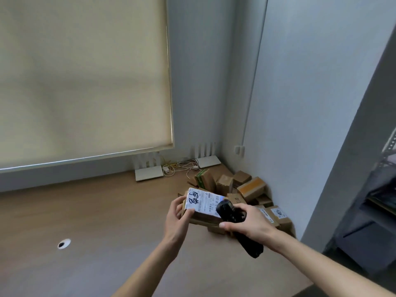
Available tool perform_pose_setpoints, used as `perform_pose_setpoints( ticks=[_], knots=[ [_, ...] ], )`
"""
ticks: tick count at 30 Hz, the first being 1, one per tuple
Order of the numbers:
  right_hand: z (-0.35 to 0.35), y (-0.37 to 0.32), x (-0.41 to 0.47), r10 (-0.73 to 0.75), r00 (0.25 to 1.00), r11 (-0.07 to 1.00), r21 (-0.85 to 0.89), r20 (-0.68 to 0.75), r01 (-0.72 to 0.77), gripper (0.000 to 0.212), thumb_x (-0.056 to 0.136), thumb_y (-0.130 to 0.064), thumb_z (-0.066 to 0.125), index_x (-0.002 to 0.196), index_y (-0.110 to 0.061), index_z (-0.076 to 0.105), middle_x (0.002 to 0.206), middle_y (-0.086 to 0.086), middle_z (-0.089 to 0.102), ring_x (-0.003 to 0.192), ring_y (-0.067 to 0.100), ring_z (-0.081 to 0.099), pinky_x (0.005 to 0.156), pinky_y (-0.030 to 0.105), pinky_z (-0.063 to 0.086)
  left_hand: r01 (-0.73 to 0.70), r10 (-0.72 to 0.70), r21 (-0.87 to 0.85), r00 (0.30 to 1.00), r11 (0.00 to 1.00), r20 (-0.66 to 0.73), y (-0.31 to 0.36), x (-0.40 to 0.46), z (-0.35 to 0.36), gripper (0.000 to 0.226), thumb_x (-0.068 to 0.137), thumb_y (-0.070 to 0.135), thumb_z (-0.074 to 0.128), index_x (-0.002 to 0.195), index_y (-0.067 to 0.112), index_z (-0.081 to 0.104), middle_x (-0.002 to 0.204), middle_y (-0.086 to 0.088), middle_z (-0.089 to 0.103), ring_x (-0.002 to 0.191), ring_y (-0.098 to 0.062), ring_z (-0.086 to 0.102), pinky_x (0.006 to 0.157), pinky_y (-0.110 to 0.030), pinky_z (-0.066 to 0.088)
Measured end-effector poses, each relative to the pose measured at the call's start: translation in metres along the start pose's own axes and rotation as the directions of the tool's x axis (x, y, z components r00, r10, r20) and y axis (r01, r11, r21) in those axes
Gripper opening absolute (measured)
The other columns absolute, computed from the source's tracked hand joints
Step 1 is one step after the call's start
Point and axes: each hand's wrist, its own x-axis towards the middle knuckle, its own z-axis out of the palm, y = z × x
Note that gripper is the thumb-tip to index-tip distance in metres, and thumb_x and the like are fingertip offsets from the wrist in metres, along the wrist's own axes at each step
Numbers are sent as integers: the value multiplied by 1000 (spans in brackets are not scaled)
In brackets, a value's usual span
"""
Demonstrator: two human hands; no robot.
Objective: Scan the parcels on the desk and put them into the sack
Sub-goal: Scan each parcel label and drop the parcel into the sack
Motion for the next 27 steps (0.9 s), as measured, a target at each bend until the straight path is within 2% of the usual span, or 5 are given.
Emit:
perform_pose_setpoints(
  ticks=[7,10,15,18,27],
  knots=[
    [-7,-26,4,-96,994,991,-87,43,99,85,47,-72,89,121,-36,67,112,-17,69,106,1,64,96,26,52,-144,153,133,986,981,-63,34,1,-17,32,82,49,71,113,50,64,115,7,73,110,-12,67,90,-38,58],
    [-18,-39,8,-140,989,973,-180,43,146,90,47,-73,90,125,-34,67,110,-17,71,101,-2,65,89,19,51,-175,200,219,975,960,-99,50,3,-26,29,80,58,63,110,60,62,108,8,75,102,-9,69,77,-27,56],
    [-42,-72,14,-216,976,887,-419,-2,195,91,55,-72,85,135,-36,60,123,-13,69,112,11,63,91,32,53,-212,266,311,953,927,-143,81,8,-43,31,82,56,63,113,54,64,109,6,72,104,-12,66,83,-32,55],
    [-50,-86,17,-235,972,816,-541,7,201,89,59,-71,83,137,-39,57,126,-11,69,117,18,62,94,38,53,-241,325,366,926,899,-191,97,7,-52,25,91,39,68,115,44,66,106,5,70,100,-9,64,78,-23,51],
    [-48,-112,19,-265,964,685,-705,-5,184,74,66,-58,84,132,-35,61,124,-5,69,117,23,63,84,35,41,-241,365,426,900,872,-239,118,8,-70,42,78,53,62,119,46,64,107,2,68,101,-15,63,86,-35,52]
  ],
)
